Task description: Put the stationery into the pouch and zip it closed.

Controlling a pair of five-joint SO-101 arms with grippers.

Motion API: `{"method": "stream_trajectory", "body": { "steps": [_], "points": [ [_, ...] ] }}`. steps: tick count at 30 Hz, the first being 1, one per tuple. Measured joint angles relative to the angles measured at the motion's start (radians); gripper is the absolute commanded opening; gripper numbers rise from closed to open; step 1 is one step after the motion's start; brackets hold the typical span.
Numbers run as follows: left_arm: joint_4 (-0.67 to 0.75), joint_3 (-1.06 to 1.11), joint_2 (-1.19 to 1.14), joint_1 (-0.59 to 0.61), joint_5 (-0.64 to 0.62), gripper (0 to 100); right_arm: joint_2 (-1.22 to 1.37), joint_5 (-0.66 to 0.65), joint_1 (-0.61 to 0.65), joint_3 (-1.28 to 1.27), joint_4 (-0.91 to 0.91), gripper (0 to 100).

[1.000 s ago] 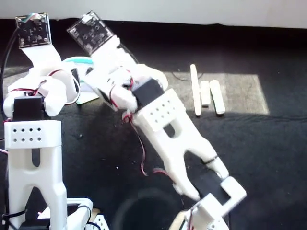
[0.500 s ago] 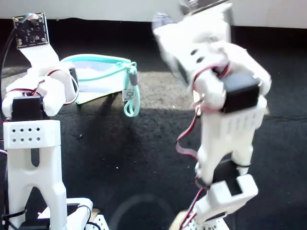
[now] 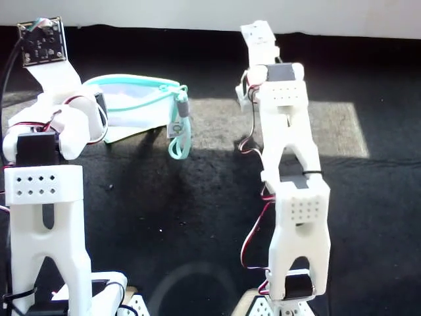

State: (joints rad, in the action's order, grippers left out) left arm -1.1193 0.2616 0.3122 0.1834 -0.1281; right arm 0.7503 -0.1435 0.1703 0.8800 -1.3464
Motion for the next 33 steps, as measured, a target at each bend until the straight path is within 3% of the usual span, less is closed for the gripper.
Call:
{"method": "stream_trajectory", "body": {
  "steps": [6, 16, 20, 24, 33],
  "points": [
    [0.000, 0.000, 0.000, 0.000, 0.000, 1, 0.187, 0.000, -0.015, 0.129, 0.095, 18.7],
    [0.000, 0.000, 0.000, 0.000, 0.000, 1, 0.423, 0.000, -0.081, 0.311, 0.103, 17.7],
    [0.000, 0.000, 0.000, 0.000, 0.000, 1, 0.456, -0.002, -0.084, 0.356, 0.103, 0.8],
    [0.000, 0.000, 0.000, 0.000, 0.000, 1, 0.462, -0.002, -0.086, 0.410, 0.103, 0.5],
    [0.000, 0.000, 0.000, 0.000, 0.000, 1, 0.463, -0.002, -0.083, 0.732, -0.115, 0.5]
  ]
}}
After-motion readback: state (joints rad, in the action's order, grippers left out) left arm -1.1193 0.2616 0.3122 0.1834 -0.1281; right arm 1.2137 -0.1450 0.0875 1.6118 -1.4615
